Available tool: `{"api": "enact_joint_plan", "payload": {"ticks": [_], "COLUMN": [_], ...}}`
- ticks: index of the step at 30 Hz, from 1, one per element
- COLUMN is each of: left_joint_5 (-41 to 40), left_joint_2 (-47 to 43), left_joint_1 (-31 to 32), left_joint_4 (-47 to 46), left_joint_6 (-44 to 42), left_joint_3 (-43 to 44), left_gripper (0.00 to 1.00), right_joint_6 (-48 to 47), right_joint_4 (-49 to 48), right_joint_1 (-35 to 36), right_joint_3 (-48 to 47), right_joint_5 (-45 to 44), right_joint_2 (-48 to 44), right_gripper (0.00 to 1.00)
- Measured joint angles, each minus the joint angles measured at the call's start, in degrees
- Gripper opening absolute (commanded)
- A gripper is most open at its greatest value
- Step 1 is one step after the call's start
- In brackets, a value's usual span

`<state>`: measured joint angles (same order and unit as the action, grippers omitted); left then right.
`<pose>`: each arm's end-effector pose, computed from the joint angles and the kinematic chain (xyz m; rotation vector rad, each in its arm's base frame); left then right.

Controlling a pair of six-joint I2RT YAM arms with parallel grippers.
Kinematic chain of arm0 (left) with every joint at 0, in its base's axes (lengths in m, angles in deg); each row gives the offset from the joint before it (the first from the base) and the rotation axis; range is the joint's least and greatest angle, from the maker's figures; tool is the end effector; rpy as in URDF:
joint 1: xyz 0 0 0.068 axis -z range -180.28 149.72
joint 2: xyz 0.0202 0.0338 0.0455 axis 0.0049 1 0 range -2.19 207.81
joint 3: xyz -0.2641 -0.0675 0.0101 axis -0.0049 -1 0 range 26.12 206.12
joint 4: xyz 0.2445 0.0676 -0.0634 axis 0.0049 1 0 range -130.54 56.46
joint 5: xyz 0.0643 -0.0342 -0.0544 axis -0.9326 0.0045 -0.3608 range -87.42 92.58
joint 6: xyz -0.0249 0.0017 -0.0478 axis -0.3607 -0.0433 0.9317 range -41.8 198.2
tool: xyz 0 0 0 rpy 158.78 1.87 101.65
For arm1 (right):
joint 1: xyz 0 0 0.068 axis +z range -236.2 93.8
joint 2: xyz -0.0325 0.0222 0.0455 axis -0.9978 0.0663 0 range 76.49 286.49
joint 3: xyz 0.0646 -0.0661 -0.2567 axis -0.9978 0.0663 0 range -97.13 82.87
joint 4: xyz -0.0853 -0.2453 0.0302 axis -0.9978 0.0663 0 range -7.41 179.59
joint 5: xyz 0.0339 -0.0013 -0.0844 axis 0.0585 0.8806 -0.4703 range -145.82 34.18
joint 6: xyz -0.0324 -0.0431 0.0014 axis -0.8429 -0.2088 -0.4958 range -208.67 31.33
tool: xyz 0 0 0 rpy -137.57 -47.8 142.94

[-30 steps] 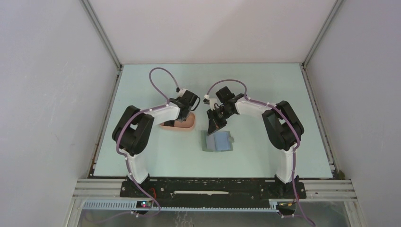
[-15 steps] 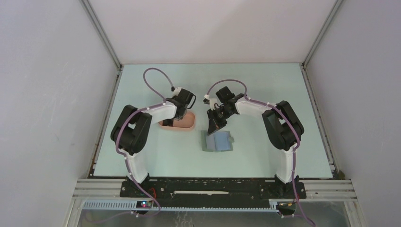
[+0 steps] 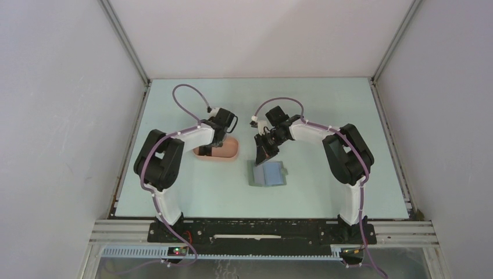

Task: Put the credit cards into the card holder
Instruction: Pick up the credit card from the storage box.

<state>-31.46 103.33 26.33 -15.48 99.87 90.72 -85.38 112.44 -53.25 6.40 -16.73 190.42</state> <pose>0.3284 -0.1422 0.1581 -0.0545 2.4890 0.4778 0.3212 0.2349 0.1596 -0.9008 2.6303 1.1085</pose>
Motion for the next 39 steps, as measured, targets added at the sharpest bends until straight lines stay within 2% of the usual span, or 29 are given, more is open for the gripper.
{"api": "enact_joint_plan", "payload": {"ticks": [9,20,23,28,32,33,34,35,36,37,39], "left_joint_5": [2.99,11.85,15.19,17.64,19.69,20.35,21.55,22.82,23.80,24.46,25.97], "left_joint_2": [-2.05,-10.95,-16.90,-30.42,-38.97,-39.87,-40.52,-40.83,-40.83,-40.70,-40.24], "left_joint_1": [-1.40,-3.82,-3.82,-4.00,-7.39,-8.90,-10.91,-13.22,-15.06,-16.31,-18.23], "left_joint_4": [2.29,1.90,0.31,-4.55,-9.03,-10.05,-11.21,-12.33,-13.00,-13.44,-13.75], "left_joint_6": [0.50,-0.28,-1.40,-2.78,-2.10,-1.77,-1.20,-0.52,0.09,0.63,1.77], "left_joint_3": [-0.61,-4.48,-7.26,-13.66,-18.25,-19.06,-20.02,-21.16,-22.01,-22.67,-23.71], "left_gripper": [0.50,0.53,0.62,0.86,0.96,0.99,1.00,1.00,1.00,1.00,1.00], "right_joint_6": [0.00,-0.15,-0.66,-2.97,-6.25,-7.65,-9.09,-10.80,-13.16,-14.56,-16.48], "right_joint_4": [0.00,0.11,0.17,0.48,0.94,1.55,2.25,3.13,4.42,5.14,6.10], "right_joint_1": [-0.35,-1.05,-1.38,-1.46,-1.31,-1.29,-1.25,-1.25,-1.25,-1.31,-1.84], "right_joint_3": [-0.02,-0.02,-0.02,-0.02,-0.63,-1.77,-3.41,-5.55,-8.96,-11.61,-16.48], "right_joint_5": [0.42,0.50,0.37,-1.18,-3.58,-4.28,-4.63,-4.79,-4.72,-4.31,-2.08], "right_joint_2": [-0.13,-2.19,-3.63,-7.87,-13.00,-14.34,-15.34,-16.04,-16.46,-16.63,-16.85], "right_gripper": [0.15,0.17,0.19,0.21,0.25,0.28,0.37,0.55,0.64,0.78,0.96]}}
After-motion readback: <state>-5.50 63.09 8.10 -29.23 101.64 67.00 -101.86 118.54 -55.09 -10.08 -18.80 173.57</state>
